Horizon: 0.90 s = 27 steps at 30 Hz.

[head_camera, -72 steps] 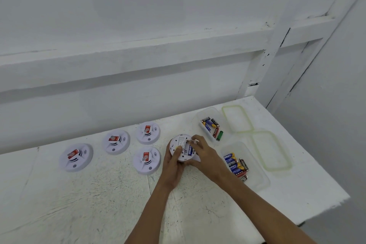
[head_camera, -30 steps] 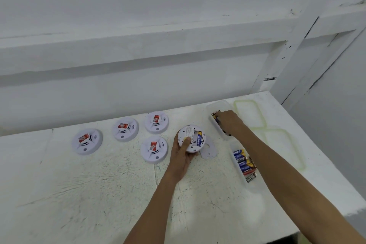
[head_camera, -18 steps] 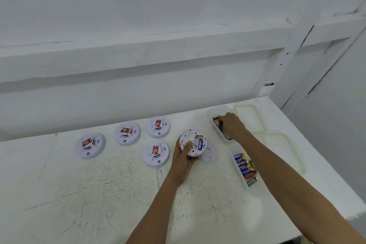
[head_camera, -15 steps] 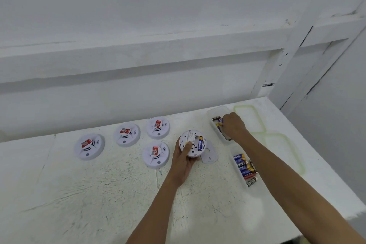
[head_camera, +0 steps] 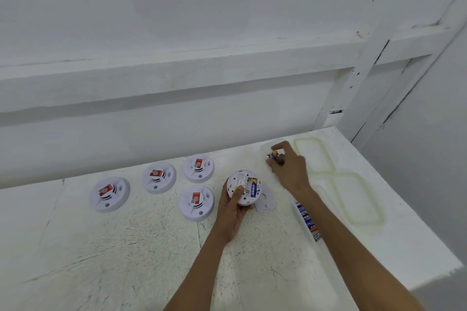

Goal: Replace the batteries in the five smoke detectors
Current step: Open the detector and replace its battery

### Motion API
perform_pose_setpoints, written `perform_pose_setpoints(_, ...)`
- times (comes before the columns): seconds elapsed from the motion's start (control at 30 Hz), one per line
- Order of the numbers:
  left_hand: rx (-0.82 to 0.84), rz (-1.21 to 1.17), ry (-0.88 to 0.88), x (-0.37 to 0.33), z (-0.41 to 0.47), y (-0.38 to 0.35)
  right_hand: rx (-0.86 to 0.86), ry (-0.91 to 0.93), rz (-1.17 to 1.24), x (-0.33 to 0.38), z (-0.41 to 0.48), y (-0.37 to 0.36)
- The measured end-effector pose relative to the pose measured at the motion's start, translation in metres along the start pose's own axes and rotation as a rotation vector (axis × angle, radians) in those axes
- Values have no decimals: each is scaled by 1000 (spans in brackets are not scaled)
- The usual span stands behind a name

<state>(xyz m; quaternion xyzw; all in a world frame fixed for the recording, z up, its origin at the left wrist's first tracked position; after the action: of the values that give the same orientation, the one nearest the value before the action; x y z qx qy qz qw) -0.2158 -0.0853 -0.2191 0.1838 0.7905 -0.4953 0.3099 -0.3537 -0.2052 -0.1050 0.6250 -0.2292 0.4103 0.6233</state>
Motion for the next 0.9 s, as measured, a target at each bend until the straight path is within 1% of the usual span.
perform_pose_setpoints(0.1,-2,-9,-23,2,1,1,40,89,42,10,-34,-24)
perform_pose_setpoints(0.2,28,-8,-54,2,1,0,53,170,-107,2,-59,-44)
perform_pose_setpoints(0.27,33,-6,-56,0,0,-1,9,234,-135,-2,-66,-49)
perform_pose_setpoints(0.4,21,-24,-65,1,0,3,-81,490,-184,-9,-74,-54)
perform_pose_setpoints(0.53,37,-40,-66,0,0,2,22,614,-252,-29,-79,-61)
perform_pose_setpoints(0.63,41,-13,-83,1,0,1,115,545,-159,-33,-71,-56)
perform_pose_setpoints(0.77,13,-27,-72,1,-2,-1,109,490,-47,-28,-60,-53)
perform_pose_setpoints(0.8,4,-33,-70,0,-3,-1,117,440,-10,-27,-58,-53)
perform_pose_setpoints(0.9,4,-61,-59,-1,-4,-1,229,278,79,-25,-55,-54)
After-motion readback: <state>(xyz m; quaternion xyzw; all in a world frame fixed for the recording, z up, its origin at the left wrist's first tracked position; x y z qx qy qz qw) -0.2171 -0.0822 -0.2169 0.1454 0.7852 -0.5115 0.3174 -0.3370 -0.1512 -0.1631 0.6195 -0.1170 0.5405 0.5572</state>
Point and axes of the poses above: each hand's wrist, its own z-axis towards the middle knuckle, its own y-axis out of the back of the hand, x = y × z, the point moved 2 cm from there along z, towards the middle knuckle, and after that the axes turned 2 degrees about -x, right-handed, at the moved point
